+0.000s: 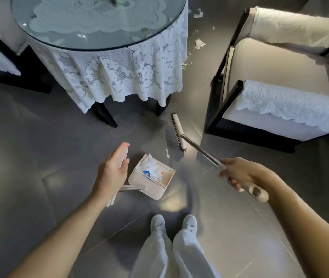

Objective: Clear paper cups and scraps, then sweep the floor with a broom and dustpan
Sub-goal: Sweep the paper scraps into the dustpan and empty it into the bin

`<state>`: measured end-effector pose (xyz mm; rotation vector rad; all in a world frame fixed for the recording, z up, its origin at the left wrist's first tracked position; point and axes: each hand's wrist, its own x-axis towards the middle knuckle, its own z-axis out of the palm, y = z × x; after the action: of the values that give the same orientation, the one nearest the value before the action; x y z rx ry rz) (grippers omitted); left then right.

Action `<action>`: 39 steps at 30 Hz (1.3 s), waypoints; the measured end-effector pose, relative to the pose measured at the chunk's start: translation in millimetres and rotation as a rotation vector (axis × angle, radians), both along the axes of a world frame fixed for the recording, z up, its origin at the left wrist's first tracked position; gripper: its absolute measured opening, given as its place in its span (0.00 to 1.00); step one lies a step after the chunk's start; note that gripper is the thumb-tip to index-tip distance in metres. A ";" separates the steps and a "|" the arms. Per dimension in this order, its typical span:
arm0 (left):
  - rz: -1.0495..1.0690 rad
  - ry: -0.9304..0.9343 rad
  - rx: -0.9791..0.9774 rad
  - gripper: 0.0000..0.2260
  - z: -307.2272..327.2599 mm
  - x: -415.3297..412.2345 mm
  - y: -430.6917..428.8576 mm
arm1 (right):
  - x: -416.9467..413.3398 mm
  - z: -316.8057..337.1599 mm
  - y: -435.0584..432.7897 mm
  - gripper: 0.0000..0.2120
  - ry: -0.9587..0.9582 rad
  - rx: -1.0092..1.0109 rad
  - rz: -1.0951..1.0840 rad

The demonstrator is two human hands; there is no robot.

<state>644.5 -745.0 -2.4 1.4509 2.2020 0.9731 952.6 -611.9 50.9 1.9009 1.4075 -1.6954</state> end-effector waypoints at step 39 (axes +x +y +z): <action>-0.146 0.026 0.145 0.20 22.0 27.0 115.9 | 22.0 68.2 31.4 0.26 0.124 -0.127 -0.226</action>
<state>671.5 -629.2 19.6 1.6706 2.0464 1.0878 974.6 -580.4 119.1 1.9764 1.1286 -1.9854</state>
